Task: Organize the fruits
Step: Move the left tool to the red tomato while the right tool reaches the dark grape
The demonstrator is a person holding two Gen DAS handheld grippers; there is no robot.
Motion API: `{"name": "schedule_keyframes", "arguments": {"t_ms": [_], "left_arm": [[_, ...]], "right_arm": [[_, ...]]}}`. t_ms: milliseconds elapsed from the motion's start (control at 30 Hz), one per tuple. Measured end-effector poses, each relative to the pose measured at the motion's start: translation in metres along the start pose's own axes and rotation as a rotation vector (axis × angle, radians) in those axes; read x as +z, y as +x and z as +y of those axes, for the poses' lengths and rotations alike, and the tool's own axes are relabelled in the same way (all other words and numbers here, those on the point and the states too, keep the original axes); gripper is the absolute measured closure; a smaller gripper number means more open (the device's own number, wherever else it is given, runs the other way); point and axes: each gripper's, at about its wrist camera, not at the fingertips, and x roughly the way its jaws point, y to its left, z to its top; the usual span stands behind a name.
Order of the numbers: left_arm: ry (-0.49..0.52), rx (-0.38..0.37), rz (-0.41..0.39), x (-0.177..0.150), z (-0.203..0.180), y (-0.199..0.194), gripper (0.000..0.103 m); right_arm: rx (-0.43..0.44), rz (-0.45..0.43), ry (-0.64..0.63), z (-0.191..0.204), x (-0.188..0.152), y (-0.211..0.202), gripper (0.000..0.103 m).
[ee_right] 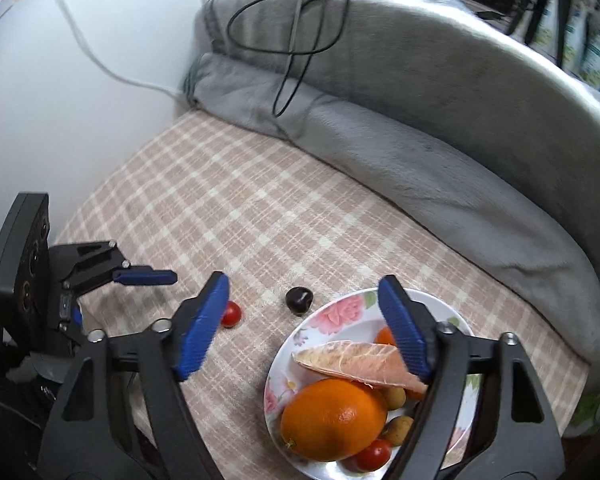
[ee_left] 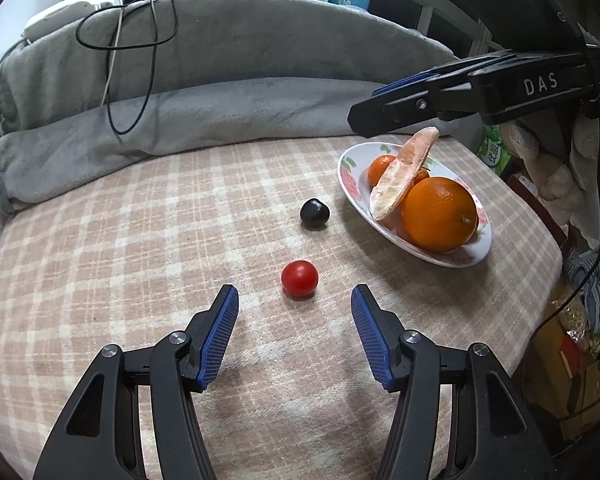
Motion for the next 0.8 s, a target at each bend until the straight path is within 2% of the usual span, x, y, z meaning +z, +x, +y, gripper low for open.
{"name": "schedule_keyframes", "arguments": {"t_ms": [267, 433, 567, 800], "left_arm": [[-0.01, -0.005, 0.006, 0.001, 0.001, 0.004, 0.048], [-0.016, -0.01, 0.01, 0.001, 0.001, 0.009, 0.052], [-0.02, -0.016, 0.017, 0.002, 0.002, 0.014, 0.054], [-0.021, -0.029, 0.028, 0.003, 0.004, 0.022, 0.061]], "right_arm": [[0.016, 0.091, -0.108, 0.006, 0.003, 0.017, 0.049], [0.027, 0.136, -0.124, 0.007, 0.008, 0.028, 0.049], [0.05, 0.177, -0.108, 0.007, 0.01, 0.039, 0.058], [0.047, 0.244, -0.137, 0.012, 0.014, 0.055, 0.059]]}}
